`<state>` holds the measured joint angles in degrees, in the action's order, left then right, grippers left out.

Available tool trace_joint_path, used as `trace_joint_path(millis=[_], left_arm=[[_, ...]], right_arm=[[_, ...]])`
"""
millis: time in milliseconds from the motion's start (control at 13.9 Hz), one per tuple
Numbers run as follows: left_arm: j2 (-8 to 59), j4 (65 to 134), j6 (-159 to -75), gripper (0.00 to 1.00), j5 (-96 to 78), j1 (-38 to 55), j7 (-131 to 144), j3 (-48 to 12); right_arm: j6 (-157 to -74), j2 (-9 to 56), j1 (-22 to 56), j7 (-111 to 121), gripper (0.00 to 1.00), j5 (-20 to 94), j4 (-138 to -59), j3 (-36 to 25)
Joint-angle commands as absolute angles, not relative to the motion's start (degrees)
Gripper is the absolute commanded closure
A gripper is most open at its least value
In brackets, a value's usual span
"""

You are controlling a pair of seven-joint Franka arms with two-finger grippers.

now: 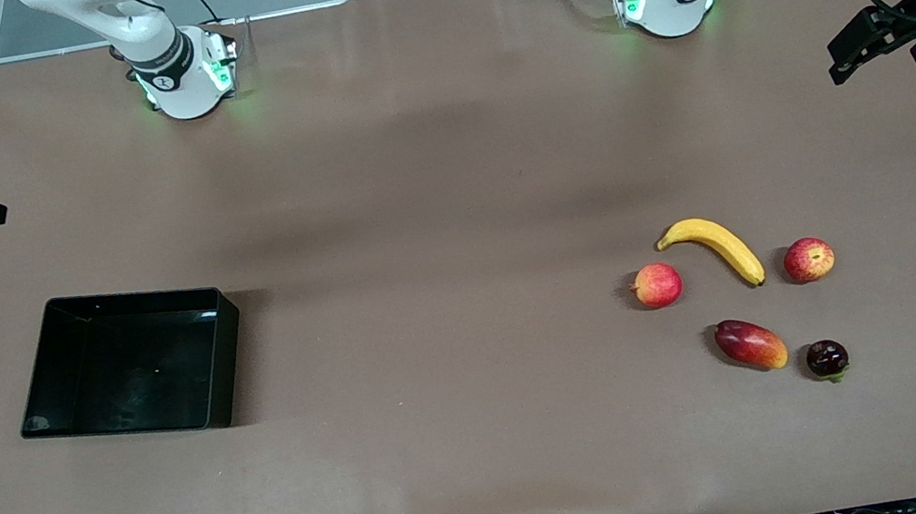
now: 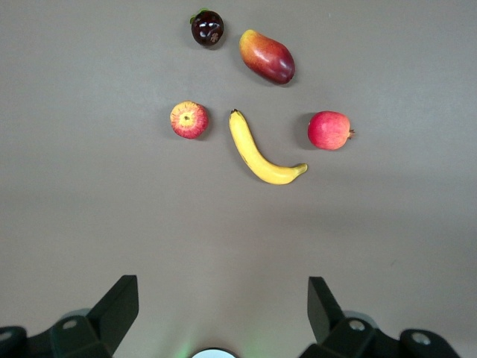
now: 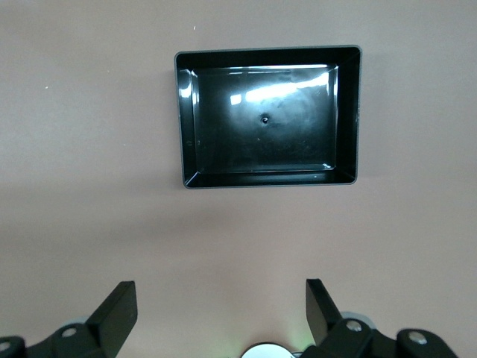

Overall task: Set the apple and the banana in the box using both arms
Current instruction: 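Move the left gripper to the apple while the right gripper reaches the tray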

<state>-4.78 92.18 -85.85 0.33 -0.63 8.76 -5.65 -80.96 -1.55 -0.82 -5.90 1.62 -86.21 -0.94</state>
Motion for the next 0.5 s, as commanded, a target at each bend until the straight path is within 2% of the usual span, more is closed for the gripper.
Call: trace_joint_path(millis=[0, 288, 432], left_arm=[[-4.13, 90.62, -84.73, 0.00, 1.41, -0.88, 8.88, -5.89], [-2.90, 89.65, -84.64, 0.00, 2.46, -1.14, 8.70, -5.36], [0.33, 90.09, -84.99, 0.00, 2.64, -3.93, 8.61, -5.36]], right_arm=[[-79.99, -2.11, -1.58, -5.63, 0.00, -0.17, -85.87, -0.70], [-80.77, -1.85, -1.58, -5.89, 0.00, 0.26, -85.87, -0.61], [-80.95, -1.85, -1.06, -5.89, 0.00, -0.26, -85.78, -0.44]])
